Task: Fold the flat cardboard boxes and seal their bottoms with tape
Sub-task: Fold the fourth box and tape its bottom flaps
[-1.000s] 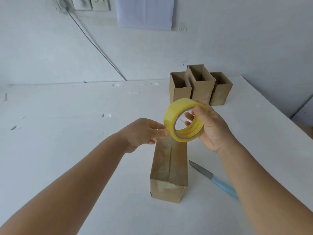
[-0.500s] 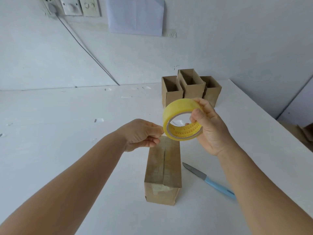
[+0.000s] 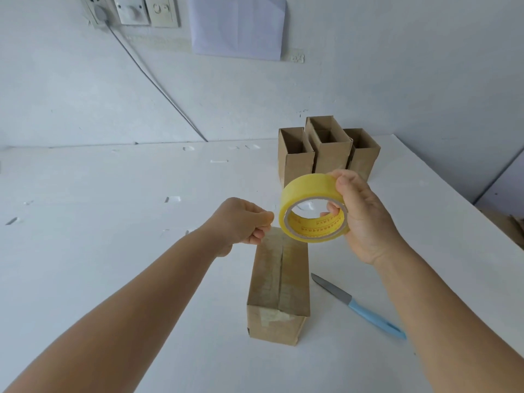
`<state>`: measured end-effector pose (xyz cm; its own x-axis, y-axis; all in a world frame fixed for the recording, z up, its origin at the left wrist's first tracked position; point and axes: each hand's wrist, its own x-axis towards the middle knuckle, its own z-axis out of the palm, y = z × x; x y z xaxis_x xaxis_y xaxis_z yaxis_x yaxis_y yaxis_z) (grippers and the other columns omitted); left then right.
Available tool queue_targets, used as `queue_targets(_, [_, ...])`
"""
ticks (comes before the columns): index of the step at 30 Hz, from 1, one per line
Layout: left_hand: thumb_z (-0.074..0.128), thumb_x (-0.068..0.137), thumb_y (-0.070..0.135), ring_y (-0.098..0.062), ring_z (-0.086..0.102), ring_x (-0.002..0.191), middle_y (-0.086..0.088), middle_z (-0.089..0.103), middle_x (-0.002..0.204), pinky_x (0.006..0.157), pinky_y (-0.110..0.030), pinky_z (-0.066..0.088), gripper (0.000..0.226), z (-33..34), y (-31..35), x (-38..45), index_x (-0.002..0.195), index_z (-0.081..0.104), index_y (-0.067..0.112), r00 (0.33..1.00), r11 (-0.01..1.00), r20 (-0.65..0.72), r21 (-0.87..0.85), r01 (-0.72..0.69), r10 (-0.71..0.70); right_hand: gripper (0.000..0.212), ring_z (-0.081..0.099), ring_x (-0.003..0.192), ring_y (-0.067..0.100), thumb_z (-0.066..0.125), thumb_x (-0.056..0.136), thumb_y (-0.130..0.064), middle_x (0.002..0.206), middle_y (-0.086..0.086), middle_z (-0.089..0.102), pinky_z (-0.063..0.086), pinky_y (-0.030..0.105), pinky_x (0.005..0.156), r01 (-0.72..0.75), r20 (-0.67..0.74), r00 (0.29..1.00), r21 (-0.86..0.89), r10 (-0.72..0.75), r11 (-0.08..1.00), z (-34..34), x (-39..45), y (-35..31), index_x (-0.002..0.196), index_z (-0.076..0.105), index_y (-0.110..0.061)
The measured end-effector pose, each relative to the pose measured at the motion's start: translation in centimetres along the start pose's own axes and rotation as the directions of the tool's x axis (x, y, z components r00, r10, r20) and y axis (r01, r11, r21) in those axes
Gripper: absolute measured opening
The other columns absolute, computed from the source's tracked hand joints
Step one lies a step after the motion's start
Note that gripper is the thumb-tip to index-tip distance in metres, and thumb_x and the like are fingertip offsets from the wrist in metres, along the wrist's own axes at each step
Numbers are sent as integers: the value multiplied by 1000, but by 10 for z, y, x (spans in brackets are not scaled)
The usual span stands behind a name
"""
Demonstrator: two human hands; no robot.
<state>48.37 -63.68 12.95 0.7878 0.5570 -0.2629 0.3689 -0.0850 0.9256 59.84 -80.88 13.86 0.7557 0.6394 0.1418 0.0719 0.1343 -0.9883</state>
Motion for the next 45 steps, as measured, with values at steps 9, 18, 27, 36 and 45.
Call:
queue_targets(9, [66, 84, 10, -14, 59, 61, -5, 66, 71, 64, -26, 57, 13, -26, -13, 9, 80, 70, -1, 999, 981, -32, 194, -10, 17, 14, 55, 81, 11, 62, 69, -46, 86, -8, 61, 44, 28, 70, -27, -14, 1000, -536, 24, 844, -36, -3, 3, 81, 67, -42])
queue_targets(18, [61, 86, 9, -13, 56, 61, -3, 66, 71, 62, -24, 54, 11, -21, -23, 20, 82, 69, 3, 1000, 973, -9, 231, 8, -6, 2, 57, 88, 17, 65, 82, -35, 91, -5, 63, 48, 35, 76, -117, -54, 993, -646, 108, 754, -35, 0, 22, 83, 66, -34])
queue_targets(27, [60, 86, 9, -14, 55, 63, -2, 65, 71, 62, -25, 51, 6, -21, -28, 28, 84, 66, 6, 1000, 974, 4, 225, 12, -13, 2, 56, 88, 17, 65, 82, -36, 92, -4, 62, 48, 36, 75, -134, -41, 989, -650, 142, 748, -35, 6, 25, 82, 66, -35])
queue_targets(36, [60, 87, 10, -15, 54, 65, -3, 65, 72, 66, -27, 53, 6, -23, -36, 35, 84, 65, 7, 999, 976, 32, 217, 26, -34, 18, 58, 85, 16, 60, 70, -48, 88, -4, 63, 48, 35, 73, -144, -29, 986, -641, 163, 754, -31, 6, 28, 82, 65, -35])
queue_targets(45, [51, 93, 12, -14, 52, 60, -1, 68, 71, 60, -24, 50, 10, -17, -53, 41, 96, 59, 8, 999, 979, -7, 200, 43, -43, 5, 55, 80, 17, 64, 83, -33, 87, 0, 63, 45, 34, 71, -159, -35, 984, -612, 175, 774, -33, 5, 39, 80, 65, -29])
